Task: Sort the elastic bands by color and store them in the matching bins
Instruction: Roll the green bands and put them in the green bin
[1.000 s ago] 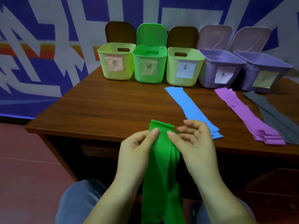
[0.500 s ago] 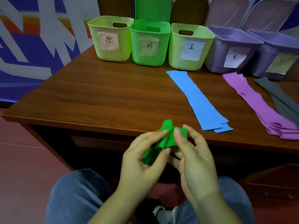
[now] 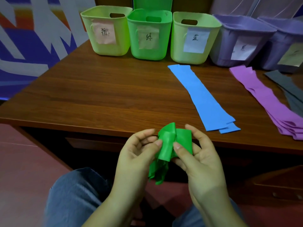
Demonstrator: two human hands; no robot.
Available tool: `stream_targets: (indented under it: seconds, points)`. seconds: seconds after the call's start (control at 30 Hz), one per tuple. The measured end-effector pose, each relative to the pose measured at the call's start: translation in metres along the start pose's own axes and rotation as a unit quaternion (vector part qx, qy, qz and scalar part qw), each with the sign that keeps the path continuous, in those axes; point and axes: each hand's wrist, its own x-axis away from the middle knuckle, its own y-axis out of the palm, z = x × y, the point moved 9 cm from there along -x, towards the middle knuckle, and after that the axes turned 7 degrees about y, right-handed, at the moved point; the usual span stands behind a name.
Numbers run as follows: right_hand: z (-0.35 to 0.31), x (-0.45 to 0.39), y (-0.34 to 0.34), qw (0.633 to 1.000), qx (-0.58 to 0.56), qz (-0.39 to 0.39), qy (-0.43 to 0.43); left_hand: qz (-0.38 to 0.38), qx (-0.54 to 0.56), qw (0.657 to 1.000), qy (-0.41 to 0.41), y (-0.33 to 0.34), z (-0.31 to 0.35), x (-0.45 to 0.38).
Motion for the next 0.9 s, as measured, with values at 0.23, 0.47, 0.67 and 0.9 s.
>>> stream_targets:
  seconds: [0.23,0.47,0.67,0.9]
  points:
    - [0.005,0.004,-0.004,1.0,-0.016,-0.006,0.011,-0.041,0.03,0.998,-0.03,0.013,-0.009,0.008]
    - [0.011,0.005,0.0,0.999,-0.041,-0.007,0.024,-0.045,0.021,0.999,-0.009,0.004,-0.007,0.007]
    - [0.009,0.006,0.001,0.999,-0.036,-0.001,0.023,-0.069,-0.01,0.997,0.026,0.005,-0.001,0.01]
    - [0.01,0.004,-0.003,0.998,-0.046,0.02,0.026,-0.123,-0.075,0.988,0.06,0.015,-0.003,0.012]
